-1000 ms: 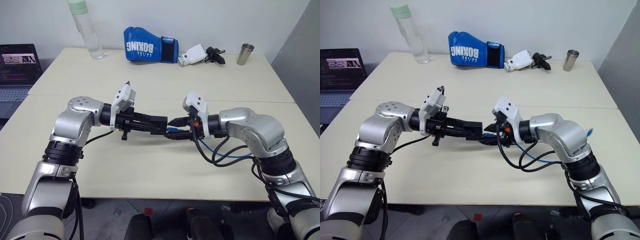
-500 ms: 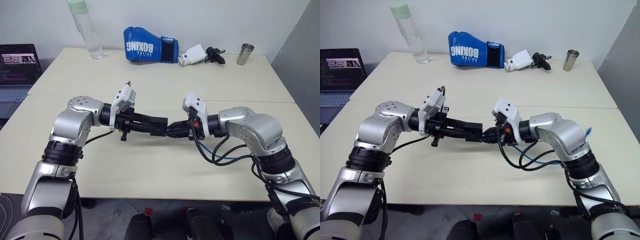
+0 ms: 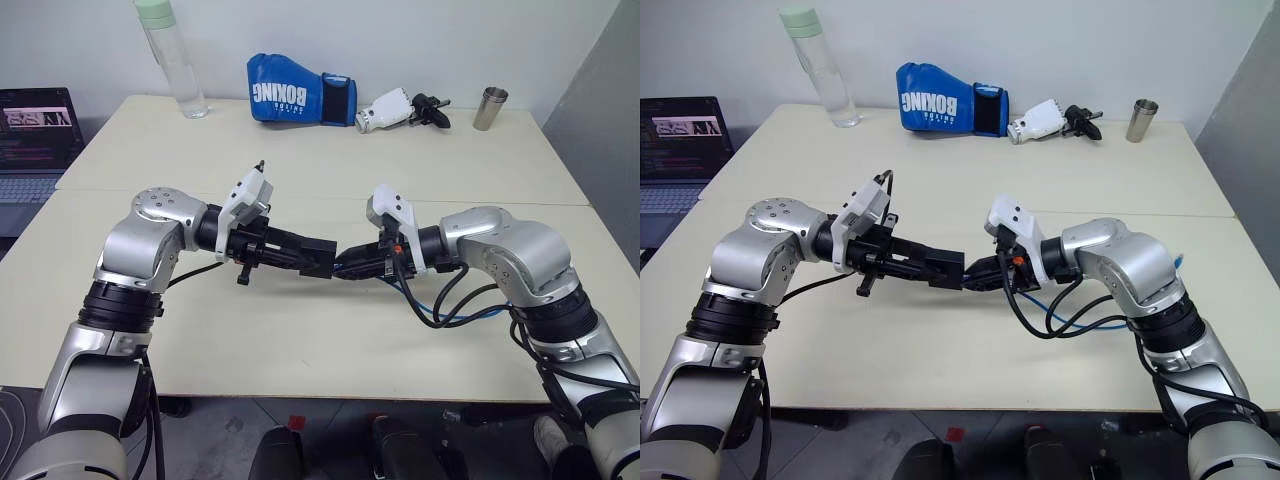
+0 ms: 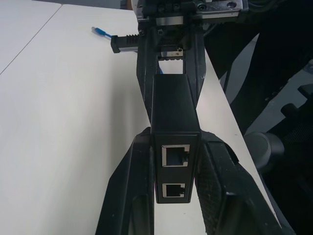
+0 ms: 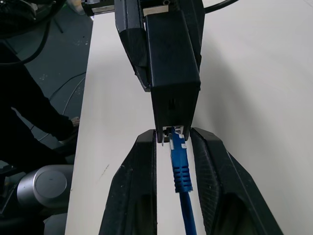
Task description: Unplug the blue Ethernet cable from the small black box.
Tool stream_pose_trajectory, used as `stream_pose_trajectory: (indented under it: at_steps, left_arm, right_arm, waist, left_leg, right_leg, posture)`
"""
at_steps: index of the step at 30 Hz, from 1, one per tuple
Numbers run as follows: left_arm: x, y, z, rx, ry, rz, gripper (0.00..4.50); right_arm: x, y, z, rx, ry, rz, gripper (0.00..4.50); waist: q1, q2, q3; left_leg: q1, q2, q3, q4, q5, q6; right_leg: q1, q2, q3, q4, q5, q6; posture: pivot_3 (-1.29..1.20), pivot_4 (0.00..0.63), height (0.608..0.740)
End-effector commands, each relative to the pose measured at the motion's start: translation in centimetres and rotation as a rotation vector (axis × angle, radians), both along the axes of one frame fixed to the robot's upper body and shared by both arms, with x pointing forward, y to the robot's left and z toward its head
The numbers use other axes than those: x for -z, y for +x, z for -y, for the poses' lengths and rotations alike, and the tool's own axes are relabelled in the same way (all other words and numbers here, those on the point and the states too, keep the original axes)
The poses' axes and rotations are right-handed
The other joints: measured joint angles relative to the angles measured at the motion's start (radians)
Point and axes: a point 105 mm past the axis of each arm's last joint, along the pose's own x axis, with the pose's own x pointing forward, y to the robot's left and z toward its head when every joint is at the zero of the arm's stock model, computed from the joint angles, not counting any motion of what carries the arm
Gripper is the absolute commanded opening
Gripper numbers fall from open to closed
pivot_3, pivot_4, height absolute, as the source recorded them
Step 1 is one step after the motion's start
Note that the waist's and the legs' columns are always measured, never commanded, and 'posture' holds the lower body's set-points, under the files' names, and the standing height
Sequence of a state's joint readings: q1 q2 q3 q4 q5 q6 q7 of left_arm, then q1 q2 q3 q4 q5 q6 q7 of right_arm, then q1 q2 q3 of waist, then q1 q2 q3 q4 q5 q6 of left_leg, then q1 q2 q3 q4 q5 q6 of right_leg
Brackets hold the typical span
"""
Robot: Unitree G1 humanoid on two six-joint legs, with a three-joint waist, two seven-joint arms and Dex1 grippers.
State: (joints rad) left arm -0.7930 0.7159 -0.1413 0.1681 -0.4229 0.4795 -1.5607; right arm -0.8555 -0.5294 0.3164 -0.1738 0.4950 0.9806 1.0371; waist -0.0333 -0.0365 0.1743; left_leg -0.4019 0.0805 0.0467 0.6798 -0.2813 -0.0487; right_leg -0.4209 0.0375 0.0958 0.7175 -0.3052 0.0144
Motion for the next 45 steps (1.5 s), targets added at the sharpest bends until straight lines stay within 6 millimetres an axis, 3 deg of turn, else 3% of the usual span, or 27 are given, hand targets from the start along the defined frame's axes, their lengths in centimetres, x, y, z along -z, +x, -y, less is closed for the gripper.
stream_pose_trajectory:
  at_steps: [1,2,6,39,45]
  left_arm:
    - [-1.8,0.0,0.1,0.001,-0.014,0.066,0.78]
    - [-1.8,0.0,0.1,0.0,-0.016,0.066,0.78]
    - [-1.9,0.0,0.1,-0.002,-0.018,0.068,0.78]
    - [-1.6,-0.1,-0.2,-0.007,-0.01,0.069,0.78]
    - [-1.5,-0.1,-0.3,-0.004,-0.002,0.071,0.78]
  right_arm:
    - [-0.7,-0.6,-0.2,-0.047,0.005,0.017,1.05]
    - [-0.7,-0.6,-0.1,-0.048,0.002,0.018,1.4]
    - [-0.4,-0.4,-0.1,-0.031,-0.018,0.016,2.08]
    - [-1.5,1.0,-0.2,-0.004,0.0,-0.006,2.13]
    - [-1.5,1.1,0.0,-0.01,-0.007,-0.008,1.04]
  waist:
    - [0.0,0.0,0.0]
    - [0.0,0.0,0.0]
    - [0.0,0.0,0.0]
    - [0.0,0.0,0.0]
    - [0.0,0.0,0.0]
  left_leg:
    - [0.0,0.0,0.0,0.0,0.0,0.0]
    - [0.0,0.0,0.0,0.0,0.0,0.0]
    - [0.0,0.0,0.0,0.0,0.0,0.0]
    - [0.0,0.0,0.0,0.0,0.0,0.0]
    - [0.0,0.0,0.0,0.0,0.0,0.0]
  right_leg:
    - [0.0,0.0,0.0,0.0,0.0,0.0]
    - [0.0,0.0,0.0,0.0,0.0,0.0]
    - [0.0,0.0,0.0,0.0,0.0,0.0]
    - [0.0,0.0,0.0,0.0,0.0,0.0]
    - [0.0,0.0,0.0,0.0,0.0,0.0]
  posture:
    - [0.0,0.15,0.74]
    - [0.0,0.15,0.74]
    - [0.0,0.15,0.74]
    - [0.0,0.15,0.74]
    - [0.0,0.15,0.74]
